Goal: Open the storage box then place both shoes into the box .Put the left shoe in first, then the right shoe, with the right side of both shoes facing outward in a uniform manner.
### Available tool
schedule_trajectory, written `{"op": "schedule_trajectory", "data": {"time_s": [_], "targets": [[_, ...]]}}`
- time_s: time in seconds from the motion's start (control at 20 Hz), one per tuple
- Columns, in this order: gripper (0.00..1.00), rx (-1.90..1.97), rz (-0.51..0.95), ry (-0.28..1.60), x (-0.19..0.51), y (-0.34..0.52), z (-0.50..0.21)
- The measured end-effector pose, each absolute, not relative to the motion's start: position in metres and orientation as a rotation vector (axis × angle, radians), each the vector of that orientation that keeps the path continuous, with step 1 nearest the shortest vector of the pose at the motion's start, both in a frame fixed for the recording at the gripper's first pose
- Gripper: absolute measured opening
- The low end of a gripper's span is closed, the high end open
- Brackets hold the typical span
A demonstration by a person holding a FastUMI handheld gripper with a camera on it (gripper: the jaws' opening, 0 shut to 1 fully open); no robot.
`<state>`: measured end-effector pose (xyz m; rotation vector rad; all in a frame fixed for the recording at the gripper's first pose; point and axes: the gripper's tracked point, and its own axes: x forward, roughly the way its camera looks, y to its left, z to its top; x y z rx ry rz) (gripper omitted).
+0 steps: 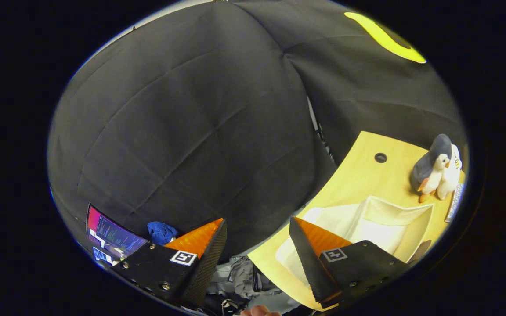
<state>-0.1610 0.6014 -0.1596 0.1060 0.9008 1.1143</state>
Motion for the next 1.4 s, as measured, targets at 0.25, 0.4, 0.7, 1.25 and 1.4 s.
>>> {"op": "schedule_trajectory", "data": {"time_s": [0.25, 0.4, 0.7, 1.25, 1.4], "targets": [[0.88, 0.152, 1.018, 0.864, -0.124, 0.53, -0.145], [0.88, 0.169, 0.947, 0.847, -0.104, 0.48, -0.144], [0.88, 0.219, 0.8, 0.857, -0.074, 0.386, -0.165], [0.88, 0.195, 0.569, 0.945, -0.064, 0.248, -0.245], [0.88, 0.209, 0.538, 0.999, -0.068, 0.23, -0.278]]}}
